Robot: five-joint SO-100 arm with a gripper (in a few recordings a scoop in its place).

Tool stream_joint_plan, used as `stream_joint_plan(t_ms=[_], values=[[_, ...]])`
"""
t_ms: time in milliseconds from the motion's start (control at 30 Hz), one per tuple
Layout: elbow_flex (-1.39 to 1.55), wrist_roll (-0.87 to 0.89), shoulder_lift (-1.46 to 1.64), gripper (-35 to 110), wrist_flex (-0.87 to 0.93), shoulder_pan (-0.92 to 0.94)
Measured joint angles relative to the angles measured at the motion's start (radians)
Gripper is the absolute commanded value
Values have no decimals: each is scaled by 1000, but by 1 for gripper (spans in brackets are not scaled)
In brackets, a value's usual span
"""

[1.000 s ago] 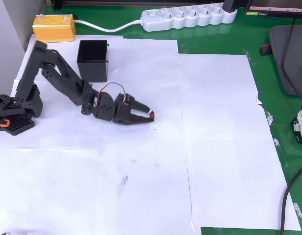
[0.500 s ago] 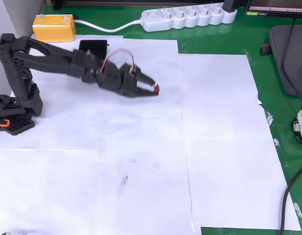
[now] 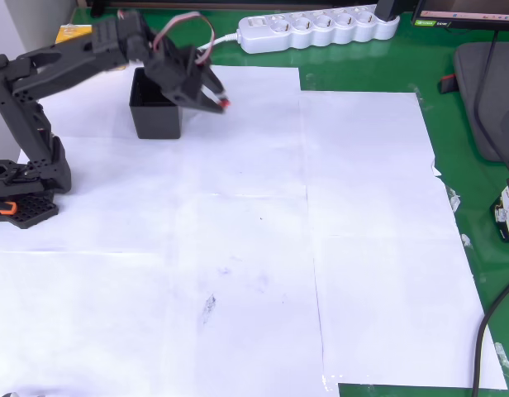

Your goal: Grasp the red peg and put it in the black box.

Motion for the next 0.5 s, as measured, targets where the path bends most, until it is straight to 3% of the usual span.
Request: stream_joint_plan(t_ms=[500], values=[[81, 267, 117, 0, 202, -307]])
